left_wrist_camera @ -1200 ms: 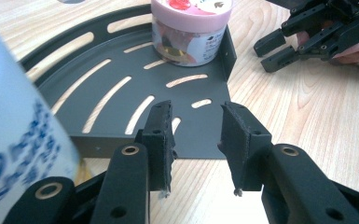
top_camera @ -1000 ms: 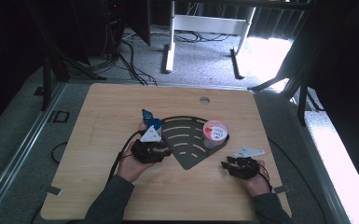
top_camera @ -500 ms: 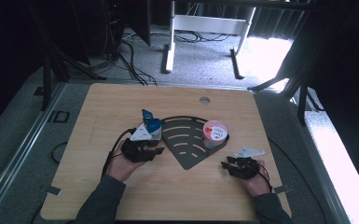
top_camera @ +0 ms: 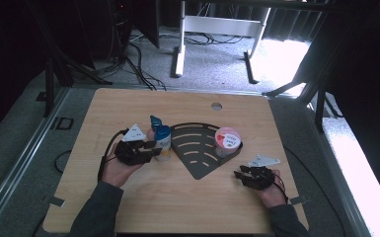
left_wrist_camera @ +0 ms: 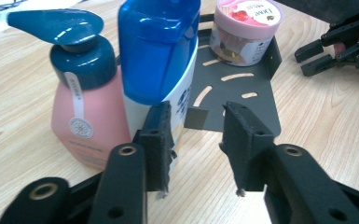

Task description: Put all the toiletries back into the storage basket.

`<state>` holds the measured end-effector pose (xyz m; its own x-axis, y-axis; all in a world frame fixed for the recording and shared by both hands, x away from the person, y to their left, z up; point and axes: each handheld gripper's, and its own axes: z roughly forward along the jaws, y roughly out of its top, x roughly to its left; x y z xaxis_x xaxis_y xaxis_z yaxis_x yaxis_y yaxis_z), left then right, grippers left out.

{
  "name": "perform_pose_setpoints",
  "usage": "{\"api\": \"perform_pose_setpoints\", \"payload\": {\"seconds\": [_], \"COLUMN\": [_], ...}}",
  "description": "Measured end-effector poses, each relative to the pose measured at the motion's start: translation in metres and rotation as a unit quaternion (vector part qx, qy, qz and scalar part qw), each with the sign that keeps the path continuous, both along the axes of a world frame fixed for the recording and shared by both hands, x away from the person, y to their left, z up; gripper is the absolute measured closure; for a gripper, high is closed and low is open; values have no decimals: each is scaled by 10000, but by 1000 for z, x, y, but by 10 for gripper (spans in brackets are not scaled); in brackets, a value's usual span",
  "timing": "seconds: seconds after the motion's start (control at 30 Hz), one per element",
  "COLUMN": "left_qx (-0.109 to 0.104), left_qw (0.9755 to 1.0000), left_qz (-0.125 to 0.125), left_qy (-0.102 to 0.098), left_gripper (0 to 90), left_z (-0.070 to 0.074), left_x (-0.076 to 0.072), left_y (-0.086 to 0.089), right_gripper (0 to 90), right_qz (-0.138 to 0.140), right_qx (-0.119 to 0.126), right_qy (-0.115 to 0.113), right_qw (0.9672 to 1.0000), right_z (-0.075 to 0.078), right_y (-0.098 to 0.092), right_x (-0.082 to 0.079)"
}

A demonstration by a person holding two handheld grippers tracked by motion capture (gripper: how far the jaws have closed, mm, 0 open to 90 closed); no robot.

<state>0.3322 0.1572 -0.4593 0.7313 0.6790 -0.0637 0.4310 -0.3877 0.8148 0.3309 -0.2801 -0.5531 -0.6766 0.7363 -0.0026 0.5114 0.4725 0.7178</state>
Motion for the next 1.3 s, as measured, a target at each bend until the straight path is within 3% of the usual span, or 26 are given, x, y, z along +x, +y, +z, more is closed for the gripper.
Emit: {"api": "perform_pose_setpoints", "payload": {"seconds": [0.27,0.43,0.6,0.77,0.9,1.3], "left_qx": [-41,99,259,377,416,612], "left_qw": [9997,9992,9990,9987,9986,9975], "left_qz": [226,373,365,336,337,342], "left_qy": [-121,-88,11,75,-30,-85], "left_gripper": [568,484,458,469,499,543], "left_z": [3,0,-7,-10,-8,-1], "left_x": [1,9,16,20,18,15], "left_y": [9,9,4,0,-3,-10], "right_gripper": [608,607,606,606,606,606], "right_qz": [-3,1,12,15,22,41], "right_qx": [13,15,10,14,17,7], "right_qy": [3,-2,-5,-4,-4,-14], "right_qw": [10000,10000,10000,10000,10000,10000], "right_z": [0,0,0,0,0,0], "right_y": [0,0,0,0,0,-1], "right_x": [0,0,0,0,0,0]}}
